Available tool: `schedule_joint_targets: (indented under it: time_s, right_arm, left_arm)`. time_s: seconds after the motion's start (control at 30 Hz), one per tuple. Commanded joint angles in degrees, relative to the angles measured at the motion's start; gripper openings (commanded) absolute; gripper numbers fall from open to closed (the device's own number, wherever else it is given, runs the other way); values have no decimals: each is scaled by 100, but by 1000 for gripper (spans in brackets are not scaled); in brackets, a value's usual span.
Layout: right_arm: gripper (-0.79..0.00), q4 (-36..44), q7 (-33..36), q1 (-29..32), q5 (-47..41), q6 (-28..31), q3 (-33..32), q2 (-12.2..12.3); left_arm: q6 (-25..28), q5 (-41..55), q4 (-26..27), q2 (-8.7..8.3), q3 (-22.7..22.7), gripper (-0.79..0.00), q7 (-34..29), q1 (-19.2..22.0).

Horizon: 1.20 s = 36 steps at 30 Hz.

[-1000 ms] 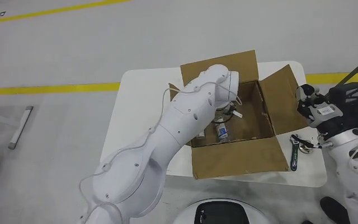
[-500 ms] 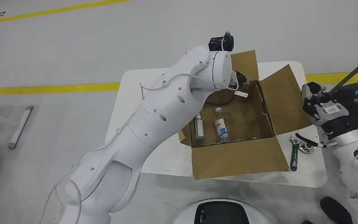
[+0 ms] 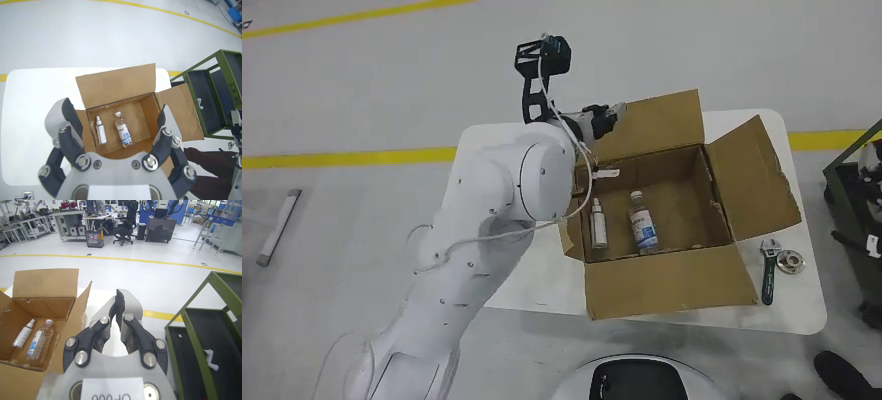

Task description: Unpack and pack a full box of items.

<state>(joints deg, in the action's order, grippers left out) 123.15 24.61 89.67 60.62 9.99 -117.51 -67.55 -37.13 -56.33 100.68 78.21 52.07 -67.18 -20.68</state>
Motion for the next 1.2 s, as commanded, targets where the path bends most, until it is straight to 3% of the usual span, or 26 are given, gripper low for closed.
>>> schedule_joint_targets:
  time_s: [0.0,0.13,0.2,0.33,0.73,0.9,1.17]
  right_arm:
    - [-785,2,19,183,170,83,-132,6]
    - [-785,-34,-159,718,1347,442,-265,32]
    - [-785,-187,-252,941,1503,422,-237,16]
    - [-785,-398,-663,1297,2849,296,53,16]
    - [-785,-451,-666,1312,2831,336,131,11]
    - [-785,-526,164,952,2025,827,30,45]
    - [-785,-673,2604,143,590,1751,-73,200]
  left_arm:
    - [83,-220,129,-58,214,0,-80,-172]
    - [171,-436,270,-116,549,0,-168,-406]
    - [186,-459,286,-121,660,0,-183,-489]
    - [182,-419,298,-117,694,0,-179,-513]
    - [182,-419,298,-117,694,0,-179,-513]
    - [182,-419,298,-117,694,0,-179,-513]
    - [182,-419,298,-117,694,0,-179,-513]
